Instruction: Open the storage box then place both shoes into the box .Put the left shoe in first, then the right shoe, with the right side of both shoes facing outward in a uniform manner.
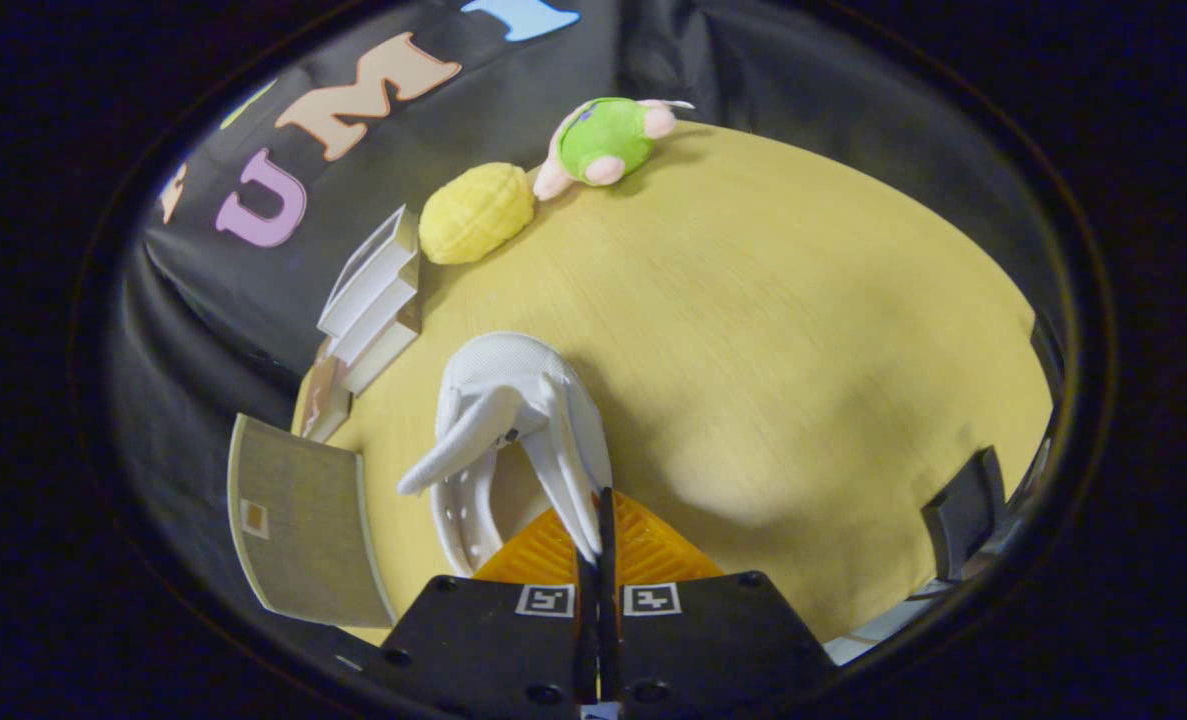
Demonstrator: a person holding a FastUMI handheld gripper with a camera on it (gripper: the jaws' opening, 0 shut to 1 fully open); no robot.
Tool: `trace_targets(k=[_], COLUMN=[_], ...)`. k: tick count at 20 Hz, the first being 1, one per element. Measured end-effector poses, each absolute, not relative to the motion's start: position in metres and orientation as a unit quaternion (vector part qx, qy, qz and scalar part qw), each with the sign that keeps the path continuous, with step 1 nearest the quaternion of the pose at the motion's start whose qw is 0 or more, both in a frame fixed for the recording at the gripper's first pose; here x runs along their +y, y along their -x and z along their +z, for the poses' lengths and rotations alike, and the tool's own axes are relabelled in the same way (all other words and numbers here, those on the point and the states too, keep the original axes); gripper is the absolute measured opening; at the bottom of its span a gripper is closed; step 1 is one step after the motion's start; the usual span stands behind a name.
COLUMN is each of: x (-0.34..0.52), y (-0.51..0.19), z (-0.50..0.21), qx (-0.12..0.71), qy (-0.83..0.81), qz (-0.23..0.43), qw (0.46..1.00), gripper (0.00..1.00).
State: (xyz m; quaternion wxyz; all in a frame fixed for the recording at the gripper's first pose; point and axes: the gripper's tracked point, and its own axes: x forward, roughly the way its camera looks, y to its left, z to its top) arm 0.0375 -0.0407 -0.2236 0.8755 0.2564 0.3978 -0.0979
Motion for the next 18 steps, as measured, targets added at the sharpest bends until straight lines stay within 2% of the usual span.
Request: trace_targets(k=[5,9,15,18], x=[0.013,0.082,0.222,0.276], y=[-0.043,-0.046,-0.049,-0.059], z=[-0.163,-0.107,-0.074,-0.083], qx=[0.360,0.341,0.382,0.406], qy=[-0.317,-0.295,-0.258,-0.237], qz=[-0.033,0.032,0.121,0.134], qw=[0.877,0.892,0.879,0.873], gripper=[0.04,0.04,0.04,0.04])
